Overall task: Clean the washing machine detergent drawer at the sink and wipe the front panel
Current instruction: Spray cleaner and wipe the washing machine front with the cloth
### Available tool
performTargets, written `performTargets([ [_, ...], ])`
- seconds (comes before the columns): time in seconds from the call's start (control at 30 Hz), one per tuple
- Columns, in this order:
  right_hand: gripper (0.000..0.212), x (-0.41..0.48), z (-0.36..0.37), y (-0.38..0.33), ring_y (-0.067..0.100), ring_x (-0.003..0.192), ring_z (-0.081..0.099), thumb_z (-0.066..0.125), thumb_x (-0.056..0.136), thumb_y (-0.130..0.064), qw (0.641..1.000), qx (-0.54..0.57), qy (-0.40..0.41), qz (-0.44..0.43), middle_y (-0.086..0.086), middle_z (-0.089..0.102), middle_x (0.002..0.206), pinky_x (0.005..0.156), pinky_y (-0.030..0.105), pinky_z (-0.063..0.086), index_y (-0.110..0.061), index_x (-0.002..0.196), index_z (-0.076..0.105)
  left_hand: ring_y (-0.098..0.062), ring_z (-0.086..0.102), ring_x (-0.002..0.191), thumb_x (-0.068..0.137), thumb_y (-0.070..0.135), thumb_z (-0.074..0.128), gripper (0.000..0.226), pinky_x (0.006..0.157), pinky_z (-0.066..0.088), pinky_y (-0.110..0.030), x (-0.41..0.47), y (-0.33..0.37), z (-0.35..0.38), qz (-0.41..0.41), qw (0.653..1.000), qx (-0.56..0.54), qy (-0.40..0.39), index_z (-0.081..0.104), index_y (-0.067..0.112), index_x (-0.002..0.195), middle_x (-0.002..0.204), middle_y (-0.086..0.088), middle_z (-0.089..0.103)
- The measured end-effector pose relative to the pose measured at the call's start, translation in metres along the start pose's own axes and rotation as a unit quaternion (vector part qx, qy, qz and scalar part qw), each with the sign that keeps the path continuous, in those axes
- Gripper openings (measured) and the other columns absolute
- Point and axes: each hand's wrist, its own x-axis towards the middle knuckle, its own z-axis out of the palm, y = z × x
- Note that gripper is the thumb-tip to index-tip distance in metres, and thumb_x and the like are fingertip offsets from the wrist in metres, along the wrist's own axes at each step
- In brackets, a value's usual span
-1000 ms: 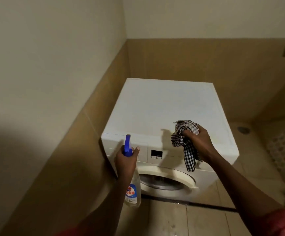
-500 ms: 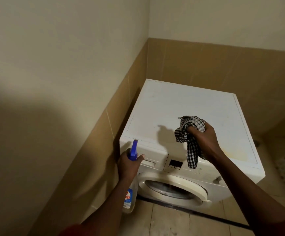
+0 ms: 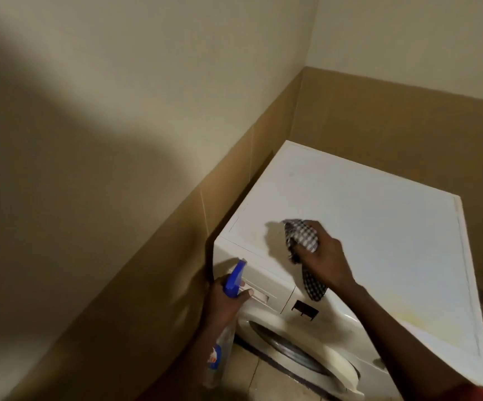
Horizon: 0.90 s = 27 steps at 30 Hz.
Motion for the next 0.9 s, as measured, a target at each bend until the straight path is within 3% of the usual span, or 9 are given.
performTargets([
  [0.1,0.045,0.001,0.031,0.025,0.011,0.099,0.065,0.064,0.081,-0.044,0.981,-0.118,-0.092,-0.125,-0.01,0.069,0.109,0.085,0.032,0.05,-0.03,0.123,0.057,-0.014,0.065,0.098,0.076,0.02,0.082,0.048,0.082,0.044,-0.02,0.001,0.006,-0.009,0.015,0.997,-0.011,0.072,0.063,0.009,0.118,0.11,-0.001,0.069],
  [0.23,0.059,0.011,0.083,0.045,0.025,0.125,0.054,0.066,0.076,-0.028,0.934,-0.169,-0.189,-0.251,0.006,0.059,0.135,0.102,0.048,0.044,-0.016,0.133,0.055,-0.012,0.056,0.104,0.077,0.023,0.081,0.048,0.088,0.038,-0.019,-0.007,0.013,-0.017,0.034,0.989,0.007,0.145,0.06,0.007,0.117,0.11,0.002,0.06],
  [0.3,0.064,0.026,0.105,0.042,0.025,0.132,0.048,0.064,0.076,-0.021,0.92,-0.188,-0.212,-0.27,0.006,0.053,0.141,0.107,0.046,0.04,-0.017,0.139,0.05,-0.013,0.057,0.099,0.072,0.034,0.083,0.056,0.088,0.046,-0.019,-0.009,0.012,-0.022,0.04,0.987,-0.012,0.155,0.061,0.008,0.116,0.106,0.002,0.061],
  [0.37,0.064,0.039,0.116,0.032,0.023,0.135,0.044,0.06,0.078,-0.021,0.914,-0.2,-0.221,-0.277,0.005,0.05,0.144,0.11,0.043,0.038,-0.019,0.141,0.047,-0.027,0.064,0.095,0.059,0.064,0.079,0.082,0.091,0.054,-0.038,-0.008,0.008,-0.028,0.024,0.984,-0.012,0.176,0.063,0.004,0.112,0.102,-0.012,0.067],
  [0.4,0.065,0.042,0.12,0.028,0.024,0.136,0.043,0.059,0.078,-0.02,0.912,-0.203,-0.226,-0.276,0.006,0.048,0.145,0.111,0.042,0.036,-0.017,0.141,0.047,-0.032,0.065,0.096,0.059,0.063,0.079,0.082,0.091,0.054,-0.044,-0.006,0.003,-0.03,0.009,0.983,-0.016,0.183,0.063,0.003,0.112,0.102,-0.016,0.067],
  [0.53,0.067,0.034,0.109,0.032,0.025,0.134,0.045,0.065,0.074,-0.016,0.911,-0.214,-0.221,-0.275,0.008,0.05,0.143,0.115,0.036,0.031,-0.012,0.139,0.05,-0.025,0.064,0.088,0.073,0.02,0.084,0.035,0.086,0.054,-0.04,-0.002,0.0,-0.035,0.001,0.981,-0.017,0.195,0.062,0.014,0.099,0.086,0.0,0.062],
  [0.77,0.067,0.022,0.095,0.044,0.027,0.131,0.05,0.064,0.069,-0.016,0.905,-0.23,-0.214,-0.287,0.01,0.054,0.139,0.112,0.04,0.033,-0.009,0.134,0.055,-0.013,0.055,0.067,0.077,0.014,0.08,0.031,0.071,0.049,-0.028,0.008,0.004,-0.032,-0.002,0.982,-0.034,0.188,0.052,0.027,0.077,0.072,0.007,0.055],
  [0.83,0.064,0.031,0.103,0.036,0.028,0.129,0.051,0.064,0.07,-0.015,0.903,-0.236,-0.207,-0.293,0.011,0.055,0.138,0.111,0.039,0.032,-0.008,0.133,0.056,-0.018,0.057,0.069,0.077,0.016,0.08,0.026,0.066,0.047,-0.024,0.008,0.008,-0.029,-0.001,0.982,-0.043,0.186,0.055,0.021,0.079,0.072,0.003,0.058],
  [0.9,0.062,0.041,0.115,0.028,0.026,0.131,0.05,0.063,0.074,-0.018,0.906,-0.234,-0.206,-0.287,0.01,0.054,0.14,0.112,0.039,0.033,-0.01,0.135,0.055,-0.03,0.061,0.078,0.077,0.018,0.081,0.023,0.073,0.052,-0.033,0.012,0.005,-0.027,0.003,0.982,-0.046,0.182,0.062,0.011,0.089,0.08,-0.01,0.064],
])
